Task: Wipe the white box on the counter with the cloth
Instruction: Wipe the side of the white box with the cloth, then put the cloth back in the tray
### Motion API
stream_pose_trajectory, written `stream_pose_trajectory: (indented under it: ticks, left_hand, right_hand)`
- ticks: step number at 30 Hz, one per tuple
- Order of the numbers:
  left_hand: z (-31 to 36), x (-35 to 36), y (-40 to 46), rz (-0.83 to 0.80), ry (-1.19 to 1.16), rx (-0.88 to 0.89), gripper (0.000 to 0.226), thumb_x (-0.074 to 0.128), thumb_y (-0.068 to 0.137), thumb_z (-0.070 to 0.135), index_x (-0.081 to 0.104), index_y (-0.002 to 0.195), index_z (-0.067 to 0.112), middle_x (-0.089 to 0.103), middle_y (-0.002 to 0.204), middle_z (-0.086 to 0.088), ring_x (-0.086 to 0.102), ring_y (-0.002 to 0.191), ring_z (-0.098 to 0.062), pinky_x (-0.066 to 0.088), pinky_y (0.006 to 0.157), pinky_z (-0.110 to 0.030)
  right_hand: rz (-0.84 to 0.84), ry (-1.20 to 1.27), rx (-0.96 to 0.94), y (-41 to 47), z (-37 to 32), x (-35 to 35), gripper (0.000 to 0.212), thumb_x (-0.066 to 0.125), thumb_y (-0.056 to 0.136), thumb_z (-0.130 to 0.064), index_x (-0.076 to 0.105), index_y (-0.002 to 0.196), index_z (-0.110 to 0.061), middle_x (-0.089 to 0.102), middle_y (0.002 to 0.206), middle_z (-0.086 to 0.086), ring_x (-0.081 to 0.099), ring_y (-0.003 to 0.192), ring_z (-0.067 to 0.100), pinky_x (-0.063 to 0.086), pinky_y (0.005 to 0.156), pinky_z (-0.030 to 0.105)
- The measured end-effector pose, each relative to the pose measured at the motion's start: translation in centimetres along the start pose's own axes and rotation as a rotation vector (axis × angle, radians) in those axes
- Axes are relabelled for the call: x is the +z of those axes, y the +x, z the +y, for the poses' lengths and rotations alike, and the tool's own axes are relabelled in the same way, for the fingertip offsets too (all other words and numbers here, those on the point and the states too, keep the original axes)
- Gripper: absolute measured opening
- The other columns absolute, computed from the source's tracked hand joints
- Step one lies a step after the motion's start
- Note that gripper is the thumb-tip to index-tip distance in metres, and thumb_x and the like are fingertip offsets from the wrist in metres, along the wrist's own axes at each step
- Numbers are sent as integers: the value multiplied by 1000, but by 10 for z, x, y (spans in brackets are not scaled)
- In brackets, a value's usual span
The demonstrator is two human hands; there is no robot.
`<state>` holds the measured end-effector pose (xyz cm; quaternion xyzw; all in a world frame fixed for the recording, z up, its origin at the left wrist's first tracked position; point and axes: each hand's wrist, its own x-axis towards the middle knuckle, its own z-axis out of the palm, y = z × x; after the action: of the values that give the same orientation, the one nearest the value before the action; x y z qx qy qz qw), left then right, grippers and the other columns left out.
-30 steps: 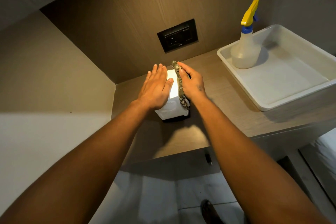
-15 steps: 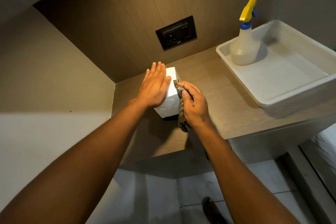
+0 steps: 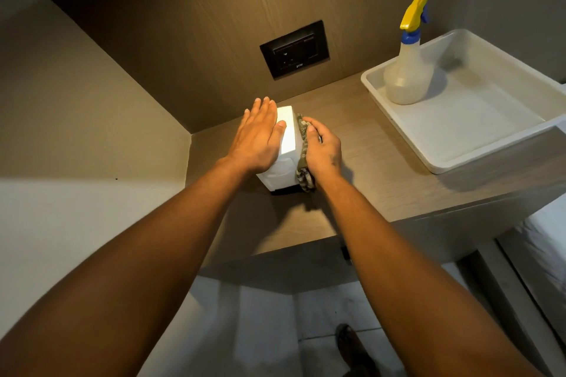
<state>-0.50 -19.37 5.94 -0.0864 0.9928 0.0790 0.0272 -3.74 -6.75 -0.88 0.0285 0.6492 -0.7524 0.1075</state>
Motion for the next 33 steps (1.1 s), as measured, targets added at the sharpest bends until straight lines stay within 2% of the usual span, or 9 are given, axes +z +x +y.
stream_pose_trajectory:
  ticks: [5, 9, 11, 14, 17, 20, 24, 30, 33]
  left_hand:
    - [1, -2, -2, 0, 5, 2, 61, 16, 111, 40, 5, 163, 10, 0, 172, -7, -7, 158, -19, -7, 126, -36]
    - [1, -4, -3, -20, -5, 4, 62, 16, 111, 42, 4, 163, 11, -2, 172, -5, -8, 158, -19, -6, 125, -36]
    - [0, -7, -2, -50, -13, 5, 63, 16, 110, 44, 3, 163, 12, -4, 172, -5, -10, 157, -19, -6, 126, -38]
    - [3, -13, 0, -77, -42, 5, 67, 19, 110, 48, 1, 163, 12, -5, 172, -7, -13, 157, -21, -8, 125, -41]
    - [21, -17, 0, 17, -68, 47, 68, 22, 110, 48, 2, 163, 10, -5, 172, -9, -13, 157, -23, -8, 125, -42]
    - [58, -11, 2, 119, -82, 168, 71, 30, 109, 45, 6, 162, 5, -2, 171, -14, -12, 157, -27, -7, 126, -42]
    - [121, 30, -3, 126, -103, 269, 73, 31, 108, 47, 6, 162, 4, -2, 171, -14, -13, 157, -29, -8, 126, -41]
    - [164, 111, -9, -37, -149, 94, 74, 25, 108, 50, 0, 163, 7, -7, 171, -13, -15, 157, -26, -6, 127, -43]
    - [169, 134, -7, -70, -160, 28, 76, 26, 107, 49, 1, 162, 3, -6, 171, -16, -12, 157, -30, -5, 127, -44]
  right_hand:
    - [-2, 42, -102, -14, -11, 1, 30, 46, 102, -17, 65, 124, -17, 69, 117, 1, 63, 106, 11, 55, 87, 24]
    - [-56, 194, 60, -15, -23, -20, 30, 46, 102, -20, 64, 127, -19, 69, 113, -1, 65, 105, 14, 56, 86, 28]
    - [-88, 277, 124, -11, -32, -42, 32, 45, 103, -19, 59, 132, -18, 68, 116, 0, 65, 107, 15, 54, 93, 32]
    - [-96, 224, 98, 0, -57, -87, 34, 44, 103, -20, 56, 135, -18, 66, 122, 2, 62, 113, 18, 51, 99, 36]
    - [-25, 196, 36, 19, -79, -137, 32, 47, 103, -17, 60, 132, -15, 68, 113, 0, 65, 109, 17, 53, 95, 32]
    - [13, 101, 33, 42, -93, -183, 29, 49, 102, -18, 63, 128, -16, 70, 114, 2, 68, 105, 17, 55, 91, 32]
    - [52, -165, 67, 72, -95, -230, 29, 51, 101, -23, 66, 126, -21, 70, 117, 2, 67, 104, 18, 54, 93, 35]
    - [37, -645, 12, 91, -81, -243, 27, 54, 98, -29, 70, 119, -23, 67, 125, 4, 60, 113, 24, 44, 103, 31]
    - [-36, -766, -56, 91, -70, -235, 27, 54, 99, -29, 70, 120, -22, 68, 123, 4, 60, 111, 25, 39, 96, 24]
